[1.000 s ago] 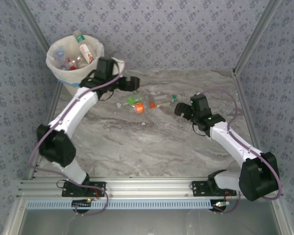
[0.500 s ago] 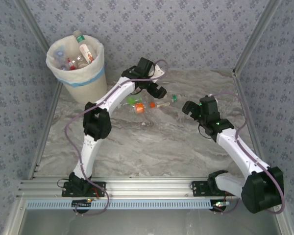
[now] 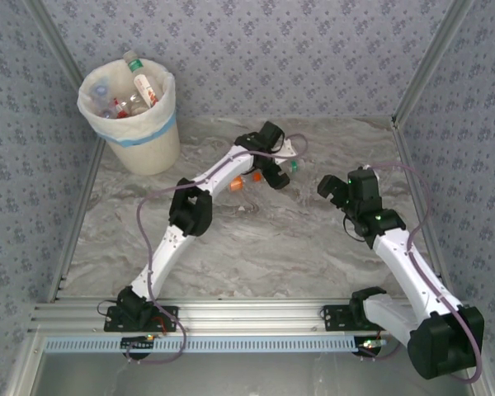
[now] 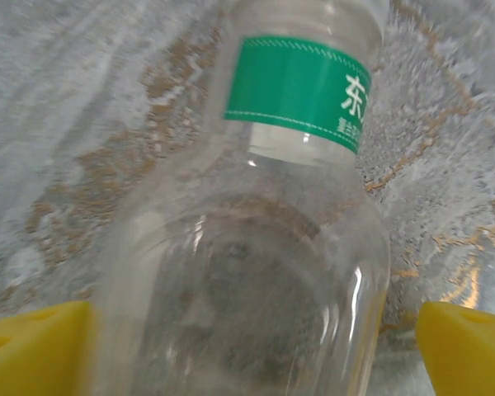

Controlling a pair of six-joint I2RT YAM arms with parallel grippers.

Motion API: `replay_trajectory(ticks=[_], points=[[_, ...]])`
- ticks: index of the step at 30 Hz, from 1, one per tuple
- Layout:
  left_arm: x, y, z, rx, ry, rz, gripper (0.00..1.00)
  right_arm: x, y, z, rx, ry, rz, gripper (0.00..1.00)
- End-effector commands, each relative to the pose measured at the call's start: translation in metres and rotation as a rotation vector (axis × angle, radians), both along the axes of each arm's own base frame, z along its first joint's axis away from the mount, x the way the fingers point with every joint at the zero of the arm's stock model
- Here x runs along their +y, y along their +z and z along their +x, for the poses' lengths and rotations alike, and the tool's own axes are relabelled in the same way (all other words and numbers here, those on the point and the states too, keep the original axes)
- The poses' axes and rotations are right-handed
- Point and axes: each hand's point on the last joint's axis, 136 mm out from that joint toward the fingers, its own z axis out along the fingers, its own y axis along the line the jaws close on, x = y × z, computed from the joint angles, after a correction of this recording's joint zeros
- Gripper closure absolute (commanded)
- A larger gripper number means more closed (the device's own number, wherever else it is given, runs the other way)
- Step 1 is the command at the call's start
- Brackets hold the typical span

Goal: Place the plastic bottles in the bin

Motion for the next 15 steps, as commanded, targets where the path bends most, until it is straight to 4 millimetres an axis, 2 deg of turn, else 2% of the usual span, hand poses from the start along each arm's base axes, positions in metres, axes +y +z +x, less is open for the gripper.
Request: replay_trajectory(ticks=[1, 5, 8, 11, 15], points=[[-0.001, -0.001, 0.007, -0.065, -0.011, 0.052, 0.05, -0.008, -0.003, -0.009, 0.018, -0.014, -0.022, 0.00], [-0.002, 0.001, 0.002, -0.041, -0.009, 0.044, 0.14, -0.011, -0.002, -0.013, 0.016, -0.021, -0.030, 0.00], [-0.004, 0.012, 0.001, -0.044, 0.003, 0.023, 0.29, -0.012, -0.002, -0.014, 0.014, -0.025, -0.032, 0.00], [-0.007, 0.030, 0.001, -0.046, 0.020, -0.017, 0.46, -0.011, -0.002, -0.014, 0.013, -0.024, -0.025, 0.00], [-0.011, 0.068, -0.006, -0.036, 0.036, -0.096, 0.58, -0.011, -0.002, -0.013, 0.011, -0.022, -0.022, 0.00]])
